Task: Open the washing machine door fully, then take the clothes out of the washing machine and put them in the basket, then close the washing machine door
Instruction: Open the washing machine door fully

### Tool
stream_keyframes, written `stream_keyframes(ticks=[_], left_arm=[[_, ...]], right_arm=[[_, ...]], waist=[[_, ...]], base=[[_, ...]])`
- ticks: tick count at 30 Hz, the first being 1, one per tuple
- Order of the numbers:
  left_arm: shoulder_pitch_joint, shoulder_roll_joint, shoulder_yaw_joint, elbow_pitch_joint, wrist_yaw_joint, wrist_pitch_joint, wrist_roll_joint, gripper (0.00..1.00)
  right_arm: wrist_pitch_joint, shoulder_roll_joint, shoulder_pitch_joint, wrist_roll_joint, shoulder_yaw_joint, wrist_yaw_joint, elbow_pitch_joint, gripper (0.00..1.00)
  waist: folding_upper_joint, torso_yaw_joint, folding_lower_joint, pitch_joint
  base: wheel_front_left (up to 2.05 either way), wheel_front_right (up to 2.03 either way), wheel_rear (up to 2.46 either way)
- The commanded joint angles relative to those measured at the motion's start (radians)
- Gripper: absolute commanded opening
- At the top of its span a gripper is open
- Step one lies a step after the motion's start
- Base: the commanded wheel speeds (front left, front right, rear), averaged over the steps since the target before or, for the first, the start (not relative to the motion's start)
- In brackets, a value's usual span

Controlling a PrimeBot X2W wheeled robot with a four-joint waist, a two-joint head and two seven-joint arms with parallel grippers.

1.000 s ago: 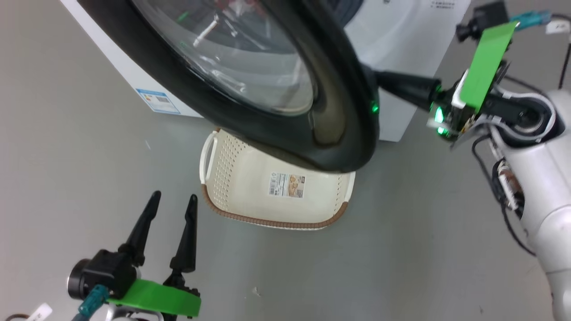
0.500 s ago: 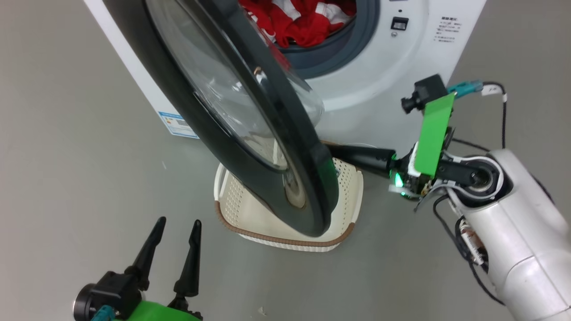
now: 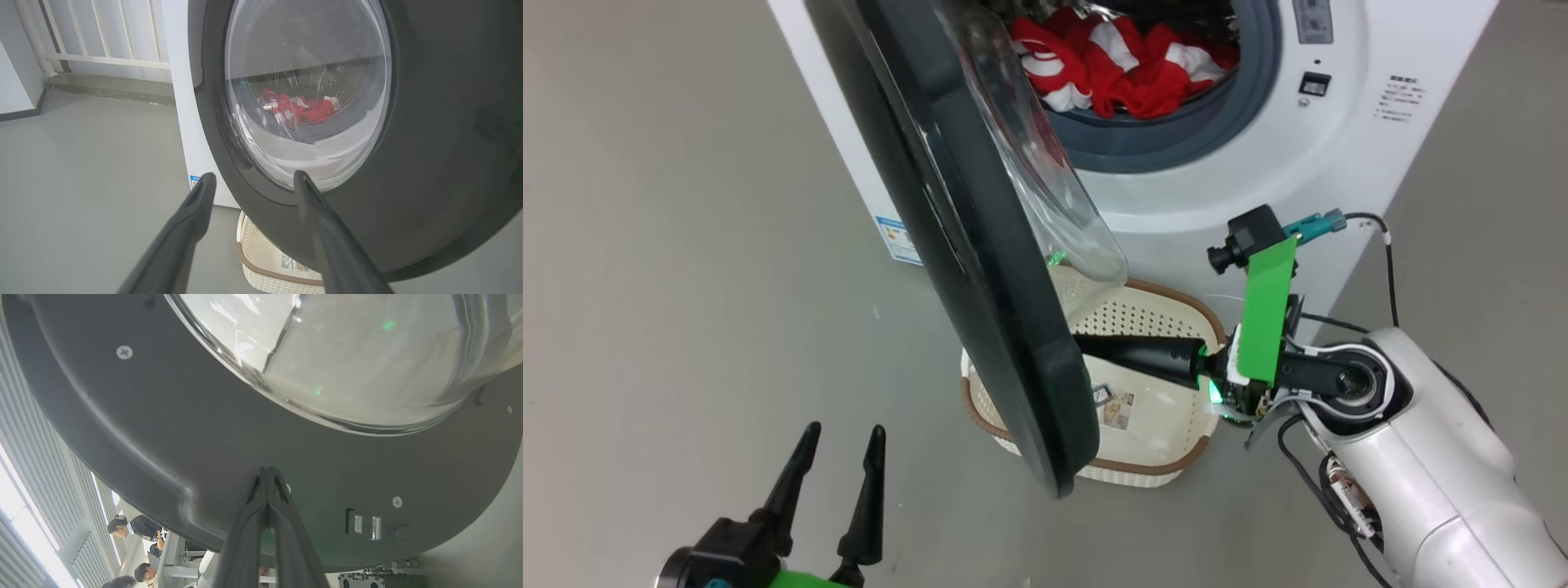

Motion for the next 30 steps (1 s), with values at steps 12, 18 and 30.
stream_keyframes(ticks=[12, 18, 30], left_arm=[[0.009, 0.015, 0.050, -0.012, 0.014, -0.008, 0.008, 1.00], [0.010, 0.015, 0.051, -0.003, 0.016, -0.008, 0.012, 1.00], [0.022, 0.015, 0.061, -0.001, 0.016, -0.008, 0.018, 1.00]], right_arm=[[-0.016, 0.053, 0.026, 0.016, 0.053, 0.007, -0.038, 0.00], [-0.030, 0.062, 0.029, 0.029, 0.069, 0.007, -0.032, 0.00], [-0.070, 0.069, 0.025, 0.052, 0.122, 0.007, -0.021, 0.00]], waist=[[0.0000, 0.095, 0.0000, -0.033], [0.0000, 0.133, 0.0000, -0.043], [0.0000, 0.176, 0.0000, -0.055]], base=[[0.00, 0.00, 0.00], [0.00, 0.00, 0.00], [0.00, 0.00, 0.00]])
